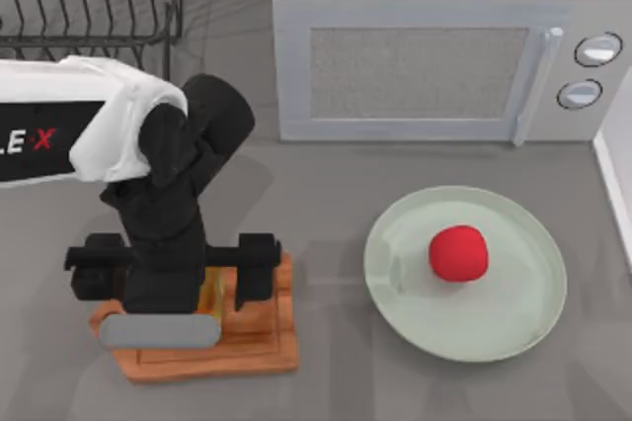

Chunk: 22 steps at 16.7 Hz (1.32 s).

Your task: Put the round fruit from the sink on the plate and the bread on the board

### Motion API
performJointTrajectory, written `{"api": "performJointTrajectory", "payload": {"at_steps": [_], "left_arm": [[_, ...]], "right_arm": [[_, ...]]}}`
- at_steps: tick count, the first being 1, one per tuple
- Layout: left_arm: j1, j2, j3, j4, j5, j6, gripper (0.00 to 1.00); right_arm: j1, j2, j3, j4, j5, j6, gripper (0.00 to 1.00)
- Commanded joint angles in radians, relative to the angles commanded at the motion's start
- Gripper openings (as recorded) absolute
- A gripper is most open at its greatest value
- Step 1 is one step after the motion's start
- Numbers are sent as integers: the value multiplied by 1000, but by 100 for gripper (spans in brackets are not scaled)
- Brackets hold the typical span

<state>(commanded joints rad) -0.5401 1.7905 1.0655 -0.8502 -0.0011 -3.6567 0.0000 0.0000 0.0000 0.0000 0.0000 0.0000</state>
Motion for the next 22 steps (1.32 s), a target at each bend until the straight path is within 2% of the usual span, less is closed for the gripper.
{"api": "performJointTrajectory", "payload": {"at_steps": [7,11,16,19,22], "left_arm": [[5,-15,-4,7,-1,24,100],[37,-117,-51,58,-3,189,100],[101,-337,-174,165,-5,590,100],[149,-496,-280,238,-3,941,100],[204,-666,-407,312,1,1370,100]], "right_arm": [[0,0,0,0,0,0,100],[0,0,0,0,0,0,100],[0,0,0,0,0,0,100],[0,0,0,0,0,0,100],[0,0,0,0,0,0,100]]}}
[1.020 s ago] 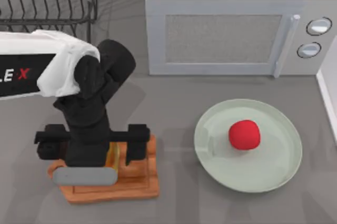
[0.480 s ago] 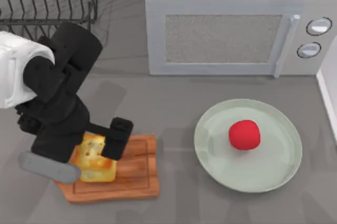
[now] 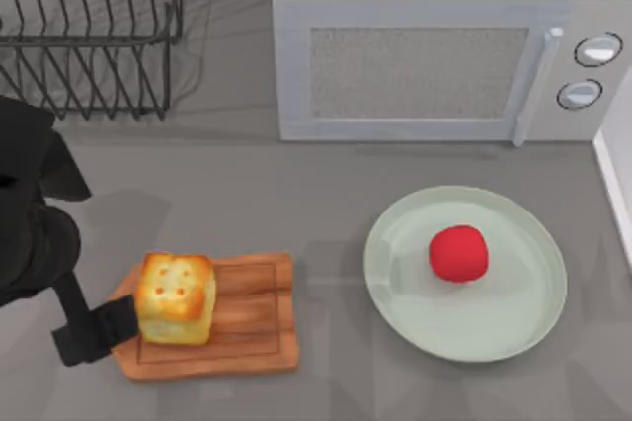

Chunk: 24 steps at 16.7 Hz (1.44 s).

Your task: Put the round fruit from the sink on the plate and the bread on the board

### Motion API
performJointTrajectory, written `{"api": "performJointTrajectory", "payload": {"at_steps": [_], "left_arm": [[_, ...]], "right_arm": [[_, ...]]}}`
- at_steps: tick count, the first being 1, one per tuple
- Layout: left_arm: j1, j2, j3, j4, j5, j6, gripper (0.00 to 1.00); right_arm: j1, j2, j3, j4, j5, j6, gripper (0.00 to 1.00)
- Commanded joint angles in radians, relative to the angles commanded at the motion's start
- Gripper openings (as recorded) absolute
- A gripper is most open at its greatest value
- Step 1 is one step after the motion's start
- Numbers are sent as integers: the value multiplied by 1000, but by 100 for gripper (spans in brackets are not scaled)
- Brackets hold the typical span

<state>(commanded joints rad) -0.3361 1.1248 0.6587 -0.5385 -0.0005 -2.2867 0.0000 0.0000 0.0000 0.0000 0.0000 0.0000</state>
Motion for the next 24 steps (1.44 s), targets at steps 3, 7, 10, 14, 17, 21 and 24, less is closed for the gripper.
{"api": "performJointTrajectory", "payload": {"at_steps": [3,7,10,14,17,21,24], "left_arm": [[58,-172,-137,71,4,475,100],[141,-421,-325,177,7,1108,100],[200,-615,-448,266,6,1527,100],[270,-860,-570,390,3,1948,100],[309,-1012,-627,473,1,2156,100],[335,-1121,-658,536,1,2282,100],[336,-1125,-659,539,1,2287,100]], "right_arm": [[0,0,0,0,0,0,100],[0,0,0,0,0,0,100],[0,0,0,0,0,0,100],[0,0,0,0,0,0,100],[0,0,0,0,0,0,100],[0,0,0,0,0,0,100],[0,0,0,0,0,0,100]]}}
